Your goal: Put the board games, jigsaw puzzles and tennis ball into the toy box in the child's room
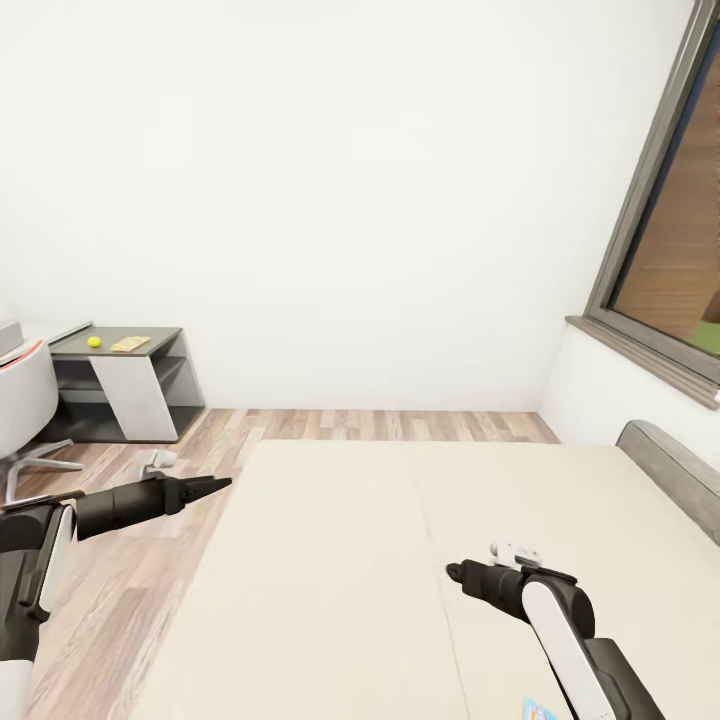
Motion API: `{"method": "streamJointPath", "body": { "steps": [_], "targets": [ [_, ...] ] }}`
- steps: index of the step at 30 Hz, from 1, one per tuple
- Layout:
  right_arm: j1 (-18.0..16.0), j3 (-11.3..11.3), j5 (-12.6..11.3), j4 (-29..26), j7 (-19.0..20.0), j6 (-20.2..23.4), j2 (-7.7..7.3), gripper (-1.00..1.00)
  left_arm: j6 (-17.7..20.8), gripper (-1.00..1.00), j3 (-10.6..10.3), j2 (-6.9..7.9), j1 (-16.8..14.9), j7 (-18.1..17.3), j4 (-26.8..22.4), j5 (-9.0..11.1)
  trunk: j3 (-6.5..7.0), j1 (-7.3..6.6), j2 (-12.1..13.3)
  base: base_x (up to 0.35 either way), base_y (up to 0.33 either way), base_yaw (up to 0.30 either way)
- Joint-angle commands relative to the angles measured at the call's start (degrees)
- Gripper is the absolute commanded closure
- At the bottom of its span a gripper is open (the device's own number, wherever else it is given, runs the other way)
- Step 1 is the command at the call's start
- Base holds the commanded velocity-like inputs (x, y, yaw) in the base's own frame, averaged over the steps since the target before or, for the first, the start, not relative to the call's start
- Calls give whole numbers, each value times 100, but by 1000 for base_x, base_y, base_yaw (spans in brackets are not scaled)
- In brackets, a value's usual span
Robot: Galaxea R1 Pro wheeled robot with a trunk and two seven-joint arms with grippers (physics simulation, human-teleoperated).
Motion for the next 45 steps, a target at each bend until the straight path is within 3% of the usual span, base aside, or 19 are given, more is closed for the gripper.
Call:
{"method": "streamJointPath", "body": {
  "steps": [1, 25, 45],
  "targets": [
    [-6, 11, -55, -4, -60, 7, -5, -100, 60, -100, 5, 0, -7, -27, -4, -11, -14, 4, -14, 0, -294, 0],
    [-6, 11, -53, -4, -60, 7, -5, -100, 60, -100, -1, 0, -7, -25, -4, -11, -14, 4, -14, 0, -279, 0],
    [-6, 11, -51, -4, -60, 10, -4, -100, 60, -100, -3, 0, -7, -28, -4, -11, -14, 4, -14, 0, -30, 0]
  ]
}}
